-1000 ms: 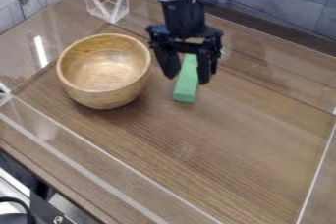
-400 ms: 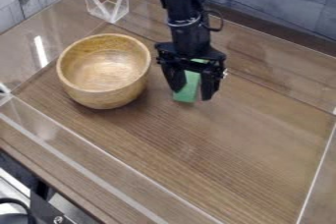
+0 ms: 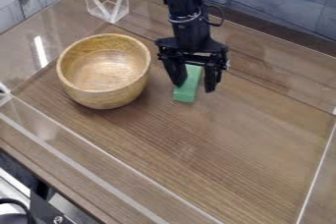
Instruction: Put green object into wooden bowl
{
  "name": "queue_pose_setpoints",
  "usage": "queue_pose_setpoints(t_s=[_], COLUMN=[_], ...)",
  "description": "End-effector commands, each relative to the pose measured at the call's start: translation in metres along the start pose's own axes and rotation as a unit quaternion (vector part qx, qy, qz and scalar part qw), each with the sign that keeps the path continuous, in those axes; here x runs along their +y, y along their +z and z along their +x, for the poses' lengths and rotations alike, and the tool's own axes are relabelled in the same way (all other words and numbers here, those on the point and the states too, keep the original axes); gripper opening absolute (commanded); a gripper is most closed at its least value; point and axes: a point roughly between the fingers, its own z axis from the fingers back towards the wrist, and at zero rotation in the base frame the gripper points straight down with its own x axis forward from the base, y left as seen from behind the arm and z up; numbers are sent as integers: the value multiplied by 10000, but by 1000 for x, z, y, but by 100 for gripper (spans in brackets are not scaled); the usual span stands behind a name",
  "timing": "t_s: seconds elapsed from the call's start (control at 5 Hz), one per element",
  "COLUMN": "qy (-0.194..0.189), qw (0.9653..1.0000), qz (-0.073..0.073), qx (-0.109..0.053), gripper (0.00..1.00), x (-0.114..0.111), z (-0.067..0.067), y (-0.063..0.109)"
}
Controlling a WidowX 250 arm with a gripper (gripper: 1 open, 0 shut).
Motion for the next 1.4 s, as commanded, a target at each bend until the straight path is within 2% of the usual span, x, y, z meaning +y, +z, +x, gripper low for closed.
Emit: queue_pose_setpoints(t_s=[0.0,0.4,0.8,1.0,1.2], qy=[169,230,-175,-377,-444], qw=[9997,9992,9982,9970,9968], qz=[130,287,425,483,442], qx=[75,183,379,473,498], gripper=[100,100,100,100,0], x=[3,22,21,18,10], z=[-7,-9,-18,-21,-22], y=[-17,-32,-43,-32,-20])
